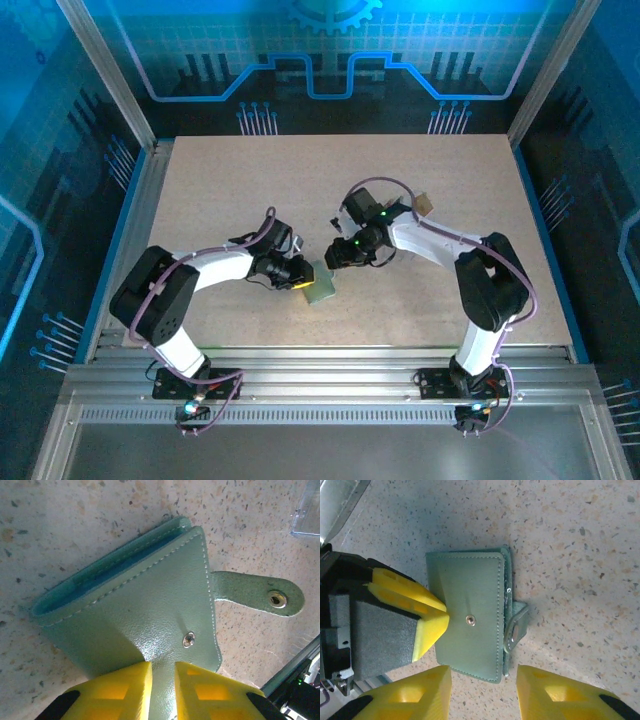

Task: Put the credit cards into the card holder
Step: Close the button on the card holder.

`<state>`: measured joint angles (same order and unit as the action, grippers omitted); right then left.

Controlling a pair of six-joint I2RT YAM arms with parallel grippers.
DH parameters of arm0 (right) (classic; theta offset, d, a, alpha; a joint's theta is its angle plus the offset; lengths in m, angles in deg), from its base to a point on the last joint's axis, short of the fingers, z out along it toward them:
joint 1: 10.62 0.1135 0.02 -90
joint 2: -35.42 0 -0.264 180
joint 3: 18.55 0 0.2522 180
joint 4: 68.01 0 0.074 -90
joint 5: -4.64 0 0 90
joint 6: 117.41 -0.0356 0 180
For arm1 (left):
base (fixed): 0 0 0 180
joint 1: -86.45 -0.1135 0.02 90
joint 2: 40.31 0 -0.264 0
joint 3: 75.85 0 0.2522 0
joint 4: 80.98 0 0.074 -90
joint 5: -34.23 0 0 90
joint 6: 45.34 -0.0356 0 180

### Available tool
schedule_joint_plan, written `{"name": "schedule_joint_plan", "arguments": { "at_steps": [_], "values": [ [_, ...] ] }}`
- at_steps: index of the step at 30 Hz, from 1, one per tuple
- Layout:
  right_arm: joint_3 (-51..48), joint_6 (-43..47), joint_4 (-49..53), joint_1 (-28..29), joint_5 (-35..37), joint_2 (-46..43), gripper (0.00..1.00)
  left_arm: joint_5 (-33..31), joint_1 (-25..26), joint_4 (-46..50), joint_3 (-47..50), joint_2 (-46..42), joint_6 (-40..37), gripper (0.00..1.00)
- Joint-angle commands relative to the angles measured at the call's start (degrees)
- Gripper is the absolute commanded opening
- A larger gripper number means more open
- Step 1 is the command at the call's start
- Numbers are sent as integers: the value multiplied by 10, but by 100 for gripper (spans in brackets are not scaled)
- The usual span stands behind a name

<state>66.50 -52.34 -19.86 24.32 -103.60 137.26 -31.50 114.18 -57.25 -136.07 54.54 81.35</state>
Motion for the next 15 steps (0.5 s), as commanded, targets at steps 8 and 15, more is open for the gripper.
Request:
{"name": "schedule_joint_plan", "arguments": {
  "at_steps": [8, 15],
  "values": [
    [49, 30, 66, 22, 50, 39, 30, -18, 4, 6, -12, 19, -20, 20],
    [63, 36, 72, 23, 56, 56, 23, -17, 3, 4, -11, 17, -18, 20]
  ]
}}
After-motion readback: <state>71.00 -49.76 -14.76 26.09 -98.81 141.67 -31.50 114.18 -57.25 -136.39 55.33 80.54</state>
